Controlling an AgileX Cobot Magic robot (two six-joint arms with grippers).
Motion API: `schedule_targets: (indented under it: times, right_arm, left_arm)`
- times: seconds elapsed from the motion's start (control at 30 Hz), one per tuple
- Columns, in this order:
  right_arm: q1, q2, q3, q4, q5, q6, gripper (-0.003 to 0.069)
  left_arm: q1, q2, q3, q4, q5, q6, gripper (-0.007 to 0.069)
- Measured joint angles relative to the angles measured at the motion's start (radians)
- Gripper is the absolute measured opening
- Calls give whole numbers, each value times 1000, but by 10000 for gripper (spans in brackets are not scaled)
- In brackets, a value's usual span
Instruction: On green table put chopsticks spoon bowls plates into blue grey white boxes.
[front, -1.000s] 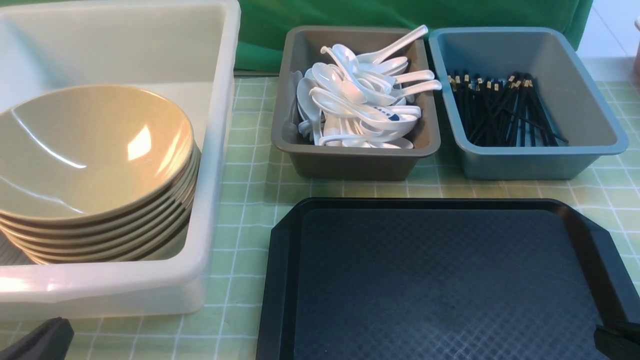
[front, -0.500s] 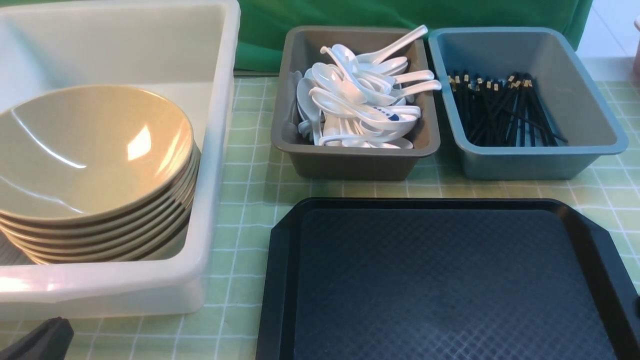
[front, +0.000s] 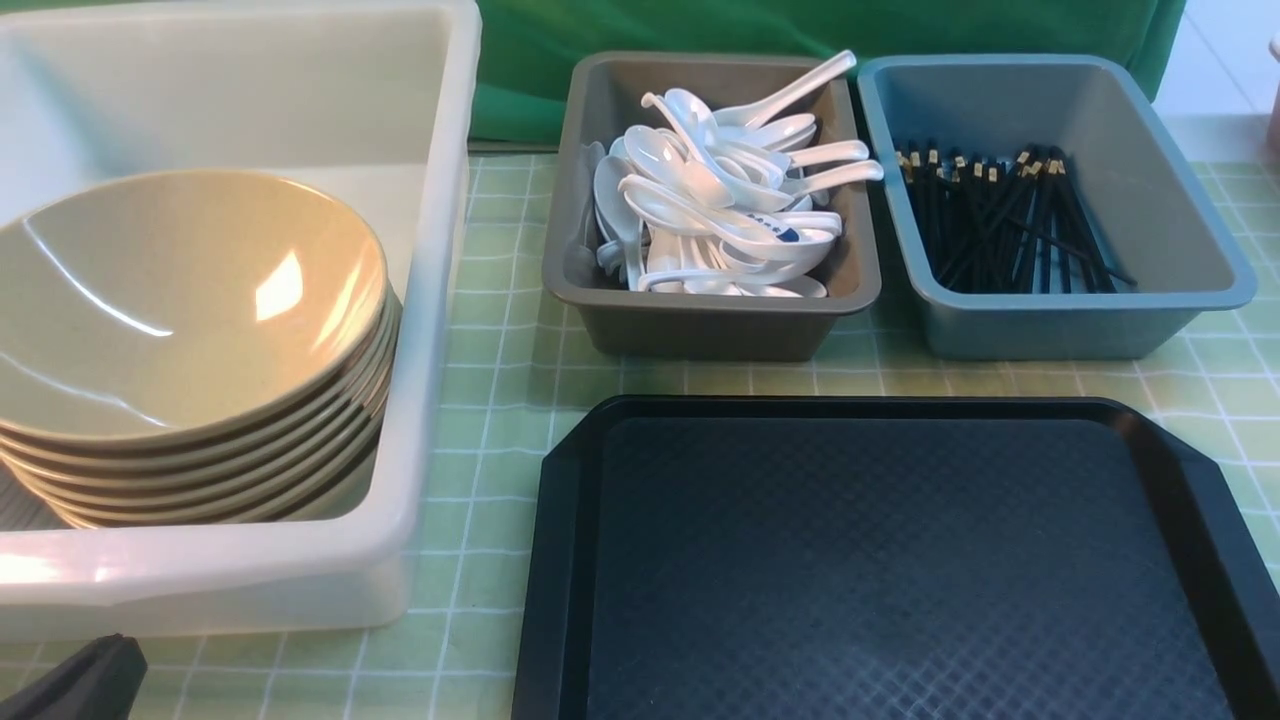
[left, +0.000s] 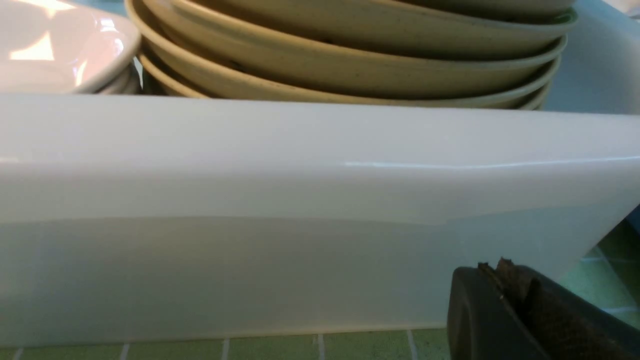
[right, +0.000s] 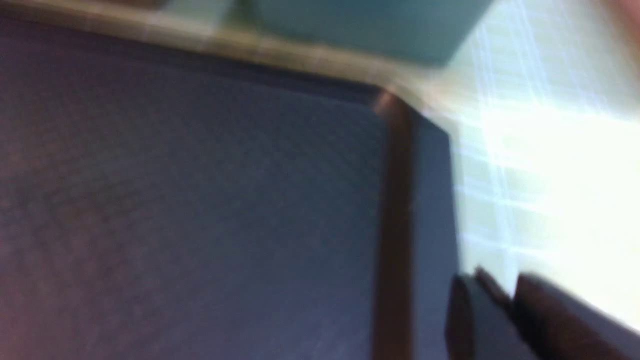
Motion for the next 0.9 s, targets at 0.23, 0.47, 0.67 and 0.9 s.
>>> schedule_targets:
  times: [0.23,0.47,0.67,0.9]
  right_arm:
    - [-40,-4,2,0,-12,0,112]
    - [-40,-4,2,0,-11,0,122]
    - [-40,-4,3,0,-13,0,128]
    - [-40,-4,3,0,-16,0,129]
  left_arm:
    - [0,0,0,0,-1,0,-1]
    - [0,0,0,0,-1,-5,-1]
    - [0,0,0,0,-1,-7,-1]
    - [0,0,0,0,-1,-7,-1]
